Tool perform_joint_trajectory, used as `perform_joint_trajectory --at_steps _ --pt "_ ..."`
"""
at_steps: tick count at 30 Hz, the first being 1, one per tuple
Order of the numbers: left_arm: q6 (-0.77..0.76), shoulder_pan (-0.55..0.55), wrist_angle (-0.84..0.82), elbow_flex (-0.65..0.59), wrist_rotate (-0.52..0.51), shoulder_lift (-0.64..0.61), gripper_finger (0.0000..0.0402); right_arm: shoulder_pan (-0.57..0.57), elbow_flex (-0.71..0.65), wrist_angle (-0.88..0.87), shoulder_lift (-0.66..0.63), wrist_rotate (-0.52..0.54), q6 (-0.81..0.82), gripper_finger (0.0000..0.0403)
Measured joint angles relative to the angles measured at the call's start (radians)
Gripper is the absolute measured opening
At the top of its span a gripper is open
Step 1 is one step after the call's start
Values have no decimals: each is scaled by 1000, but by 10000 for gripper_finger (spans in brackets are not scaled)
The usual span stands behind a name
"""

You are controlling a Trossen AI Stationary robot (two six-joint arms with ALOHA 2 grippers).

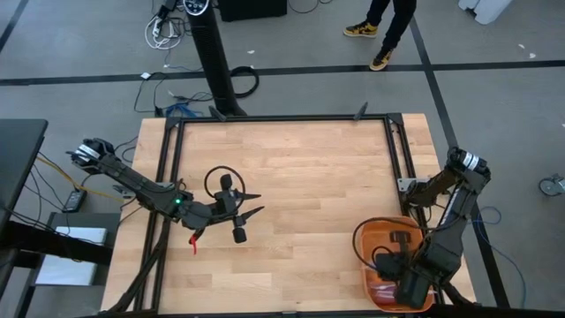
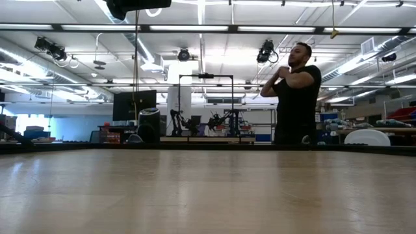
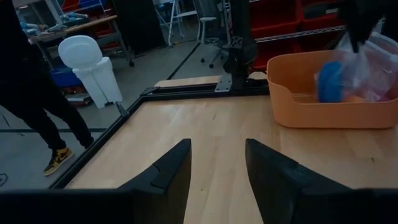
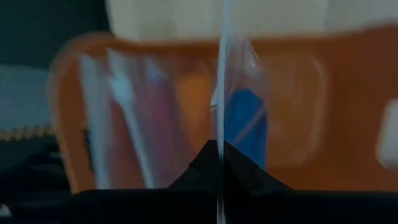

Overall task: Roll bandage
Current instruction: Put the transparent zip lock bag into the orange bin

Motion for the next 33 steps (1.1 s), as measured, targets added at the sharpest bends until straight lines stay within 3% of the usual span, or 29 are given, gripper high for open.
perform_joint_trajectory --at_steps 9,17,26,33 --pt "-4 0 -5 0 0 0 159 19 59 8 0 152 7 0" --pt "-12 0 -13 0 34 0 159 75 -43 36 0 153 91 2" --pt "-30 0 -18 0 53 1 158 80 -66 78 0 112 181 8" --pt "-27 0 -17 0 49 1 158 43 -66 16 -5 27 329 66"
